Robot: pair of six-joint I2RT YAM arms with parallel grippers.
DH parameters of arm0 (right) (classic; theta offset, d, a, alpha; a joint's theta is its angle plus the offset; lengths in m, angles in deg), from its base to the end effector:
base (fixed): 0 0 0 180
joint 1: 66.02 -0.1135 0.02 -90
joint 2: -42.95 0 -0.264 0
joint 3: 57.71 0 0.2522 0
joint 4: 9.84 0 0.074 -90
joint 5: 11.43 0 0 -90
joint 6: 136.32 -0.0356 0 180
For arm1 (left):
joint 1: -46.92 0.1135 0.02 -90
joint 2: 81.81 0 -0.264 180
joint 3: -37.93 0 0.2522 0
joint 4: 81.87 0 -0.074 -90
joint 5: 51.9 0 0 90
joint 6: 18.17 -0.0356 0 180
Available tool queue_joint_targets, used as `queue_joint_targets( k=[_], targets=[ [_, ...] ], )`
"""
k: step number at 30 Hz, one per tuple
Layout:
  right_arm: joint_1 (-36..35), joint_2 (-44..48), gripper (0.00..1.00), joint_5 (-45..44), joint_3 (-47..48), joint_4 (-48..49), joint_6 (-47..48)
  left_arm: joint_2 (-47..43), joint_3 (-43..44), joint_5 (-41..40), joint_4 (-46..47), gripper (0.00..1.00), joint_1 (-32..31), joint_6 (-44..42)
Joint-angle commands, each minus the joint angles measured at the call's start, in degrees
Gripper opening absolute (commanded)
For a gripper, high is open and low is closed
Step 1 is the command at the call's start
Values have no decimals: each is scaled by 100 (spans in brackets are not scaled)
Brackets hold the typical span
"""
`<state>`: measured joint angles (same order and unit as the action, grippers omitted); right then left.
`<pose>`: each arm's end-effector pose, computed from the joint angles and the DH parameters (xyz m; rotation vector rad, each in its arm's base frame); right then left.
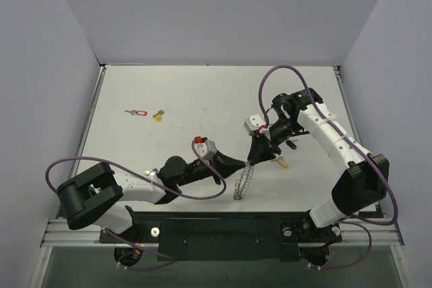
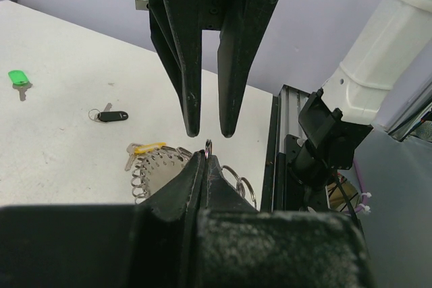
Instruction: Put the keys on the keyring
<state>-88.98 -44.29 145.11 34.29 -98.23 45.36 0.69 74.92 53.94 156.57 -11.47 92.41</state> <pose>0.2344 0.1348 0.3105 -1.8650 1.1025 1.1047 0.1321 -0.2331 0.2196 0.7166 1.3028 -1.3267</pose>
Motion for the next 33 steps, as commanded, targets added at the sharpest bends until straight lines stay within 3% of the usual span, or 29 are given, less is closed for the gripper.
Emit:
queue_joint_targets(
  k=[1, 9, 27, 33],
  targets=[
    [-86, -47, 18, 289, -45, -561, 175, -102, 209, -54, 1859, 0, 12, 25],
    [-147, -109, 13, 245, -45, -561, 175, -146, 165, -274, 1903, 0, 12, 16],
    [-156, -214, 17, 210, -72, -561, 192, -208, 147, -335, 2017, 0, 12, 25],
    [-182, -258, 13, 210, -72, -553, 166, -199, 147, -362, 2043, 0, 3, 25]
  ],
)
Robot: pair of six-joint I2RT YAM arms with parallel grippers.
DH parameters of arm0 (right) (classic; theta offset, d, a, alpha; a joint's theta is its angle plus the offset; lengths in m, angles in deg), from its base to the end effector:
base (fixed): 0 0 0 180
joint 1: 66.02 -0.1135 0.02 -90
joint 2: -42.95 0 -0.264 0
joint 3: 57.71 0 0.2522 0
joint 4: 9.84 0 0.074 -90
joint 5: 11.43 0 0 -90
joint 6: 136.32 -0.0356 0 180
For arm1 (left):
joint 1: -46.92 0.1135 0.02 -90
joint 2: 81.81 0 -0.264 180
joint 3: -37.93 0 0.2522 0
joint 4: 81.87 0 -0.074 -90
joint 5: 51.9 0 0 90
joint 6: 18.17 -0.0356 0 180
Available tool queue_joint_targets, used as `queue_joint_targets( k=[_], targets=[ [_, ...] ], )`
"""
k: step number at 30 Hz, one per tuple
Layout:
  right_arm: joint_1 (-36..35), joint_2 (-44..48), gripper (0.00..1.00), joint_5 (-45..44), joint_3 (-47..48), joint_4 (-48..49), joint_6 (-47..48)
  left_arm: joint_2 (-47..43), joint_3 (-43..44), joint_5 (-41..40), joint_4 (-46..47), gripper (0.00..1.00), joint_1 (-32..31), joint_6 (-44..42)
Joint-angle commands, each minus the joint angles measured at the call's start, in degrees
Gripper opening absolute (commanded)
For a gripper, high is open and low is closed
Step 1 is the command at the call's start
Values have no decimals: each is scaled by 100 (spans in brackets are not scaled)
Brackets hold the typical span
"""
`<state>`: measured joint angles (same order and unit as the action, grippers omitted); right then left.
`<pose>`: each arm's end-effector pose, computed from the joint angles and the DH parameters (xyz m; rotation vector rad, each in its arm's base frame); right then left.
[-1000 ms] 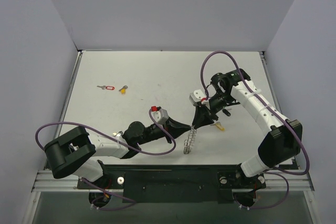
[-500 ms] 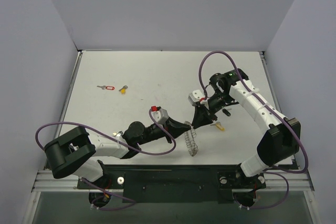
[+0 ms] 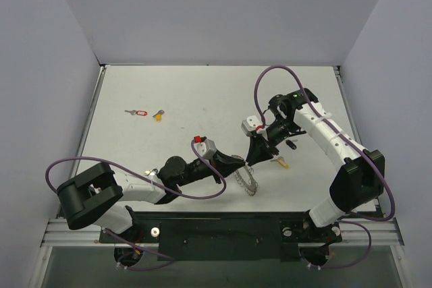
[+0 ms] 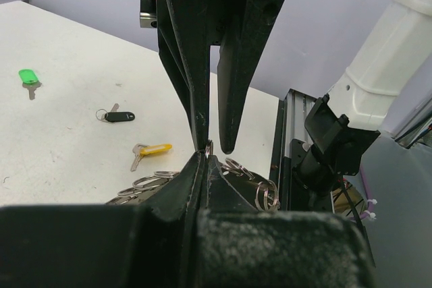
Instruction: Put the keys on the keyring
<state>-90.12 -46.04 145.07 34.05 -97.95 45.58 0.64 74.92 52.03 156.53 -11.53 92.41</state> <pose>0.2372 0.1419 0.3017 -1.8808 1.1067 1.1376 0.1329 -0.2329 0.2198 0.6870 1.3110 -1.3069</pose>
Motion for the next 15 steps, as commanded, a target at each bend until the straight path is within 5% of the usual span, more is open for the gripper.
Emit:
queue_joint_targets(
  k=[1, 13, 15],
  targets=[
    [-77, -92, 11, 214, -39, -581, 144, -195, 147, -172, 2048, 0, 10, 16],
    [-86, -171, 10, 153, -21, -590, 109, -203, 147, -172, 2065, 0, 18, 25],
    [-95, -163, 4, 135, -21, -581, 83, -195, 147, -172, 2065, 0, 10, 16]
  ],
)
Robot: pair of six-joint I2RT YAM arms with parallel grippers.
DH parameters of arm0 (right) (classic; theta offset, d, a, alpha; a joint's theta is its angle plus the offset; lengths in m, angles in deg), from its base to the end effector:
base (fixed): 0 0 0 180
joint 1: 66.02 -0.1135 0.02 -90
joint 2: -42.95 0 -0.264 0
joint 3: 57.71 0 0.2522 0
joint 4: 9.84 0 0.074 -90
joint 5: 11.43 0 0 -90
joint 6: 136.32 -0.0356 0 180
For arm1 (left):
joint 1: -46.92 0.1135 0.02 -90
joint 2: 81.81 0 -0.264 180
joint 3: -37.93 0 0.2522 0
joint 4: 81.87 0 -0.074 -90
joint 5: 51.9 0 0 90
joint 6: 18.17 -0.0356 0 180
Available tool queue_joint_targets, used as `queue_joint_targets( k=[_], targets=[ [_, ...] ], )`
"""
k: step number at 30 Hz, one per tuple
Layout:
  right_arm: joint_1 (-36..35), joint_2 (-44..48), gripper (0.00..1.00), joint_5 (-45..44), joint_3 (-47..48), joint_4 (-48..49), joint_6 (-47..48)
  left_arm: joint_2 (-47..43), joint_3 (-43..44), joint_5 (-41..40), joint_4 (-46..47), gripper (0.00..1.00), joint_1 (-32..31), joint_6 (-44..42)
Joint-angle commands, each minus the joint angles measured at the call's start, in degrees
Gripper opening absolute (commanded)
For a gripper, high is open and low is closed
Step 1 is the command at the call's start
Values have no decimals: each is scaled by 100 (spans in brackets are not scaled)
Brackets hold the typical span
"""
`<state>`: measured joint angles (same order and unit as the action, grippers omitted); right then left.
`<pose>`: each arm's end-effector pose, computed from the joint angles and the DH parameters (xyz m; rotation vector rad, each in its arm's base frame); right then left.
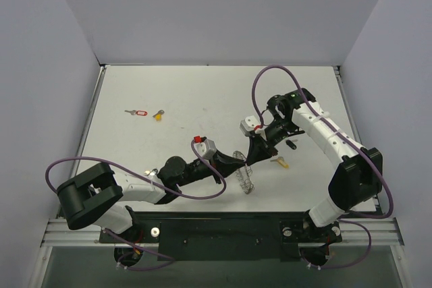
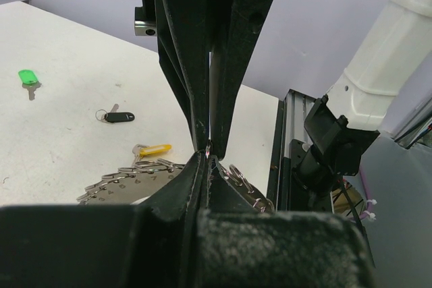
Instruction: Put the keys on the keyring
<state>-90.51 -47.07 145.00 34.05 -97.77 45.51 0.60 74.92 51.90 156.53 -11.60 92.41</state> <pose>0.2395 0.1450 0.2971 -1.8861 1.1151 1.1533 0.1327 -0.2329 0.2199 0.6857 1.3106 -1.3066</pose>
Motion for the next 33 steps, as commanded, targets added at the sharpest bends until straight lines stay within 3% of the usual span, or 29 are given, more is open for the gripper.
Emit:
queue_joint_targets(
  k=[1, 8, 11, 15, 19, 26, 29, 33],
  targets=[
    [-56, -60, 0, 133, -4, -607, 81, -190, 139, -167, 2065, 0, 25, 16],
    [-91, -34, 0, -51, 110, -616, -165, -234, 69, -220, 1934, 0, 25, -62],
    [-109, 10, 0, -323, 251, -599, -664, -453, 60, -220, 1242, 0, 34, -229],
    [-284, 177, 0, -1068, 366, -82, -2242, -971, 68, -123, 83, 33, 43, -597],
    [-574, 537, 0, -2149, 286, 781, -3678, -1726, 59, -264, -1228, 43, 43, -1116],
    [-724, 196, 0, -3302, 1322, -79, -4156, -2344, 551, -247, -3575, 45, -36, -2364],
    [-838, -138, 0, -3505, 1858, -702, -4199, -2212, 797, -413, -3779, 45, -142, -2620],
    [-1048, -270, 0, -3944, 1991, -774, -4525, -1817, 1017, -685, -3569, 44, -265, -2927]
  ],
)
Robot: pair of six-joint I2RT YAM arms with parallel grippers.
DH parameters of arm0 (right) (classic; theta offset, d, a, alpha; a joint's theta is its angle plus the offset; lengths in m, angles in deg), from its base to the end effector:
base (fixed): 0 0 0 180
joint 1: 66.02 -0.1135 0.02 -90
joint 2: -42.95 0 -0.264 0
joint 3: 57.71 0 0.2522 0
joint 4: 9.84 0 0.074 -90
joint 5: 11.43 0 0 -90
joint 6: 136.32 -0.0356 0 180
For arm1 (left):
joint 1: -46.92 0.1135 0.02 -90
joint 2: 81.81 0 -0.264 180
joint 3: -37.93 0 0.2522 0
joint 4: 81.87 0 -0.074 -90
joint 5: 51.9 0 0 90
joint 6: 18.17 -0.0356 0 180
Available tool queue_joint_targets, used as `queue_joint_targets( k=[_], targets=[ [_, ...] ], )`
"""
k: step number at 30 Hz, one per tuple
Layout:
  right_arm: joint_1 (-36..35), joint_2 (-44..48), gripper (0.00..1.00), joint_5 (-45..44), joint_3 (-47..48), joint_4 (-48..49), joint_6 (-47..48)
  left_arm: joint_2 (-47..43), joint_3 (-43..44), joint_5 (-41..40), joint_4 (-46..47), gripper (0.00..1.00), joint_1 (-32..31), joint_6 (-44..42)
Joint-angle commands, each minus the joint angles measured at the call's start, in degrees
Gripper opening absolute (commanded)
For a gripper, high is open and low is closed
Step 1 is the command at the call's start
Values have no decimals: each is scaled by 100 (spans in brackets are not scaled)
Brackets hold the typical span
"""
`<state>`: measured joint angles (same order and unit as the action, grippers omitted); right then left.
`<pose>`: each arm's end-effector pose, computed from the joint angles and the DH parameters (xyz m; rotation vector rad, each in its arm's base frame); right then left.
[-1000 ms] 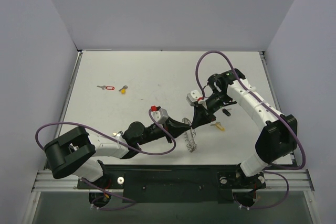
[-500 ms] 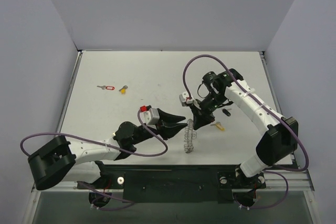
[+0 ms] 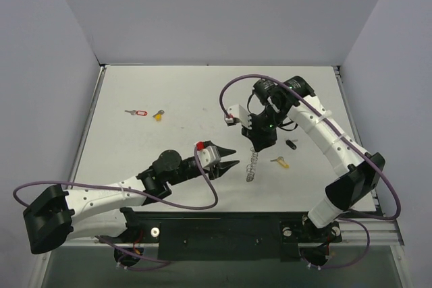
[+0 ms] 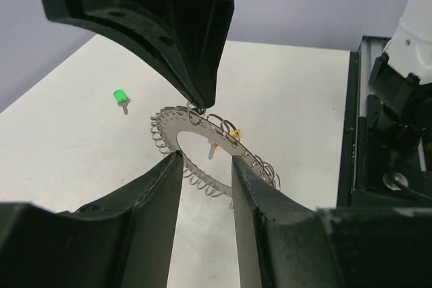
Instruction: Put the keys on the keyring
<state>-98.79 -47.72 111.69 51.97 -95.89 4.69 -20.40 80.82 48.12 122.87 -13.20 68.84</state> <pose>0.2434 0.1798 0.3640 -1.8392 1.8171 0.6746 0.1148 -0.2122 0.2770 0.9265 1.2234 -0.9318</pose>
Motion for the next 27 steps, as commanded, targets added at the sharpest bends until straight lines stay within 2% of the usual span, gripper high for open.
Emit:
queue_joint_targets(
  k=[1, 6, 13, 27],
  targets=[
    [-255, -214, 0, -701, 216, -971, -503, 432, 549, -351, -142, 45, -132, -676],
    [-326, -249, 0, -737, 208, -1006, -548, 829, 823, -343, 52, 43, -141, -1011],
    [-344, -302, 0, -588, 234, -1015, -521, 1329, 1016, 61, 254, 33, -141, -1020],
    [-344, -240, 0, -403, 234, -1015, -451, 1743, 1087, -9, 886, 33, -141, -713]
  ],
)
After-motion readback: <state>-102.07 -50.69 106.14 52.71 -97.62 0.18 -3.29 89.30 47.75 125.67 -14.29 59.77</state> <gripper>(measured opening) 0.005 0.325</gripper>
